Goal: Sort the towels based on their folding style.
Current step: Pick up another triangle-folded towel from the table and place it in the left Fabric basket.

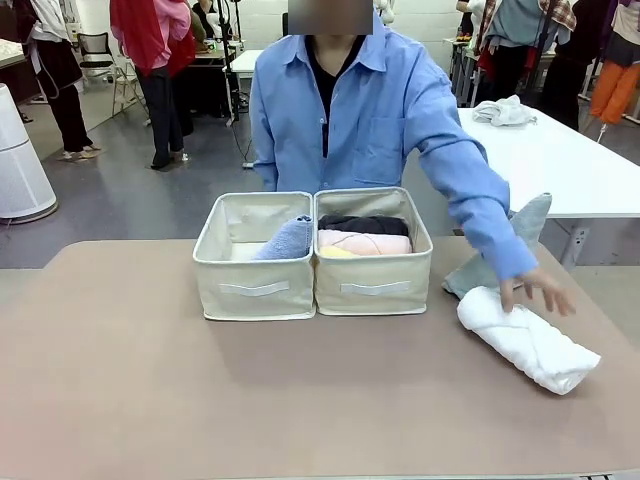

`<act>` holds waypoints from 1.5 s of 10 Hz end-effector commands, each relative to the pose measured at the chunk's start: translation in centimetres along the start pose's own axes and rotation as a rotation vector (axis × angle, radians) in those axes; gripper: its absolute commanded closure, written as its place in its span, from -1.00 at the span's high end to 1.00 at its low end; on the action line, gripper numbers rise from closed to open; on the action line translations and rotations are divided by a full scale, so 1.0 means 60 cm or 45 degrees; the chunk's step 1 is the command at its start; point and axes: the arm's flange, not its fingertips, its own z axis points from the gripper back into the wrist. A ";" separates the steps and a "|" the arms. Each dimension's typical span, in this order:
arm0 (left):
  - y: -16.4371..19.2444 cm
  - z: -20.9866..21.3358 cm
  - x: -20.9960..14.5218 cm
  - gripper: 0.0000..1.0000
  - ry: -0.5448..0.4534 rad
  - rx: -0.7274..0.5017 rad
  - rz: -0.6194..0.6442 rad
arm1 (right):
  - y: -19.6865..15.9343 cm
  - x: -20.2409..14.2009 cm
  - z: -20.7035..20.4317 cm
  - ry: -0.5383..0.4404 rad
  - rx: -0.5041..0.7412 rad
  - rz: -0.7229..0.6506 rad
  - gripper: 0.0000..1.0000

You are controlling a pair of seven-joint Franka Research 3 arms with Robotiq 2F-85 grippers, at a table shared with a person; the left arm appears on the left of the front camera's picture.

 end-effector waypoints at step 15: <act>-0.003 0.002 0.001 1.00 0.009 -0.003 -0.012 | -0.077 0.277 -0.204 0.046 0.102 -0.499 1.00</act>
